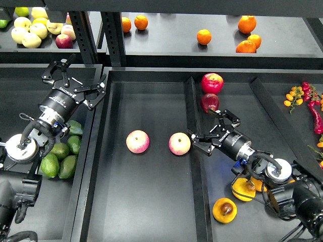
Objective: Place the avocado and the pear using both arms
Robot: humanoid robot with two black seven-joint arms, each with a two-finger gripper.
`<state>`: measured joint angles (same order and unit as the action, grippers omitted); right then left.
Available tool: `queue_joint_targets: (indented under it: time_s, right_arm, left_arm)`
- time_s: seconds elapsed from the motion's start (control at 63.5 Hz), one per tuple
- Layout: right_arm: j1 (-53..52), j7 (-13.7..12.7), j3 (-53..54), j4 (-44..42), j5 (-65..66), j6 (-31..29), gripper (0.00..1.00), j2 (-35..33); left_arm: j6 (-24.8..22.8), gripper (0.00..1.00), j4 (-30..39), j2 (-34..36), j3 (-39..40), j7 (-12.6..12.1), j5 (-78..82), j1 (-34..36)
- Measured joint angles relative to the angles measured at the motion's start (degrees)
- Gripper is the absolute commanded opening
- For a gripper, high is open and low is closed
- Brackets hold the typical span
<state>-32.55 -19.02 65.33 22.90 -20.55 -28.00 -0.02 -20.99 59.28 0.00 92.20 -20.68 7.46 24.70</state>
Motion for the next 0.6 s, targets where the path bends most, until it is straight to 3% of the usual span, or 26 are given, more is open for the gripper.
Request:
queue_joint_targets:
  time_s: [0.142, 0.22, 0.331, 0.598]
  right_arm:
    - [-0.47, 11.54, 2.97, -0.01, 3.68, 0.0, 0.99, 0.02]
    - [-1.5, 15.37, 3.18, -0.15, 6.22, 0.0, 0.99, 0.02]
    - [-2.65, 16.69, 3.78, -1.12, 12.56, 0.0, 0.99, 0.03]
    - [-3.08, 15.62, 13.75, 0.18, 20.47, 0.0, 0.99, 0.02]
  left_arm:
    - [0.07, 0.99, -0.2, 0.0, -0.51, 0.1, 0.0, -0.01]
    - [0.11, 1.0, -0.21, 0.0, -1.02, 0.11, 0.0, 0.0]
    - [0.27, 0.99, -0.22, 0.0, -1.34, 0.11, 0.0, 0.31]
    - [0.33, 0.99, -1.35, 0.0, -1.59, -0.7, 0.0, 1.34]
